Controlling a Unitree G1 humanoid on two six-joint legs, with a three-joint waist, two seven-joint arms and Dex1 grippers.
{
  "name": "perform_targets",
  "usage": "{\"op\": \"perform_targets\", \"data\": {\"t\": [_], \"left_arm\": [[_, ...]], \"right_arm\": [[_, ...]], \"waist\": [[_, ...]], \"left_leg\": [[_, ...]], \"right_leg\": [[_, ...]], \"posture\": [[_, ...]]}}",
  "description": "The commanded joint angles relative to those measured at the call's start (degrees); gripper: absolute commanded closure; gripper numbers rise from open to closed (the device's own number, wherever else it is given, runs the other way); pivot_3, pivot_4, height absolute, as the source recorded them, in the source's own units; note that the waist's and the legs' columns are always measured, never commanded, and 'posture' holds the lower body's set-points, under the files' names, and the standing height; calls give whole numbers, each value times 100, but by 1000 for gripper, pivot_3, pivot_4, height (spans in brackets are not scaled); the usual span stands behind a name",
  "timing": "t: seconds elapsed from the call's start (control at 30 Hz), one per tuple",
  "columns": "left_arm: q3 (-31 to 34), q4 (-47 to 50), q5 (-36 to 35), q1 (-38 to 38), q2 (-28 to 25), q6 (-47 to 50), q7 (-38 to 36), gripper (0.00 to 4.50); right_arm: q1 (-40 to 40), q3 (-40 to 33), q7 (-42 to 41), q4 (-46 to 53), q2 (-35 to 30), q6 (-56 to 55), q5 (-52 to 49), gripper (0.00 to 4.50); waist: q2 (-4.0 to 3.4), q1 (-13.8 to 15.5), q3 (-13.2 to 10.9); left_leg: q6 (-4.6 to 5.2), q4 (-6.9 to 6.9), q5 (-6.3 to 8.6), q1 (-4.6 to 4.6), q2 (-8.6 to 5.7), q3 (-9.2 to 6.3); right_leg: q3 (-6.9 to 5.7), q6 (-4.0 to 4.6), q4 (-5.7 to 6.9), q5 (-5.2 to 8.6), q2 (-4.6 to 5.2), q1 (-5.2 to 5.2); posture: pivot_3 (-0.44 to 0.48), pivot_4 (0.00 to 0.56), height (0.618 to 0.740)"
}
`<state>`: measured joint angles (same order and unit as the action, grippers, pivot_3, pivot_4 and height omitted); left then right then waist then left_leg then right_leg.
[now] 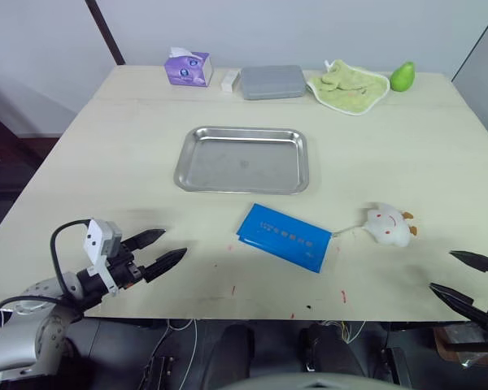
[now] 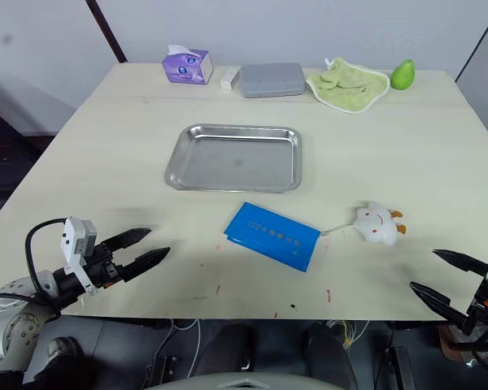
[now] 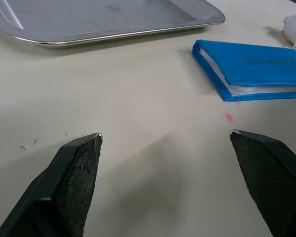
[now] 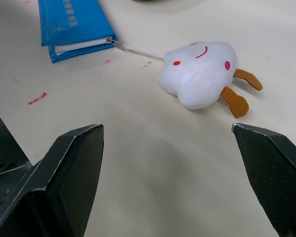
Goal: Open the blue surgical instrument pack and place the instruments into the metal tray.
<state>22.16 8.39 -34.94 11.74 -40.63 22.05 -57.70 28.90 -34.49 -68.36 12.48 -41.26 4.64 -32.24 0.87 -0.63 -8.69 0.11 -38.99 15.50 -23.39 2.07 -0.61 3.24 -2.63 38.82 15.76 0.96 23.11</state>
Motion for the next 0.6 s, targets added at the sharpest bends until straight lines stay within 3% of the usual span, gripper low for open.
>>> {"op": "perform_targets", "data": {"t": [0.03, 0.3, 0.5, 0.6], "left_arm": [[143, 153, -12, -7, -90, -74, -20, 117], [8, 372, -251, -294, -143, 151, -179, 117], [-132, 685, -497, -664, -229, 182, -556, 117], [-255, 658, -588, -845, -445, 144, -1089, 117]], "right_arm": [[44, -4, -38, 140, 51, -159, -22, 0], [-19, 393, 99, 621, 142, -176, 15, 0], [-315, 1043, 909, 1870, 227, 30, 411, 0], [-608, 1593, 1506, 2522, 159, 607, 630, 0]], "waist": [[0, 0, 0], [-1, -2, 0], [-1, 2, 0], [0, -2, 0]], "left_leg": [[0, 0, 0, 0, 0, 0], [0, 2, 0, 7, 2, 9], [0, 4, 0, 9, 3, 10], [-1, 5, 0, 10, 3, 10]], "right_leg": [[0, 0, 0, 0, 0, 0], [8, 0, 2, 0, -2, -1], [10, 0, 3, 0, -4, -2], [10, 0, 4, 0, -6, -2]], "posture": [[0, 150, 740], [0, 150, 740], [0, 150, 740], [0, 150, 740]]}}
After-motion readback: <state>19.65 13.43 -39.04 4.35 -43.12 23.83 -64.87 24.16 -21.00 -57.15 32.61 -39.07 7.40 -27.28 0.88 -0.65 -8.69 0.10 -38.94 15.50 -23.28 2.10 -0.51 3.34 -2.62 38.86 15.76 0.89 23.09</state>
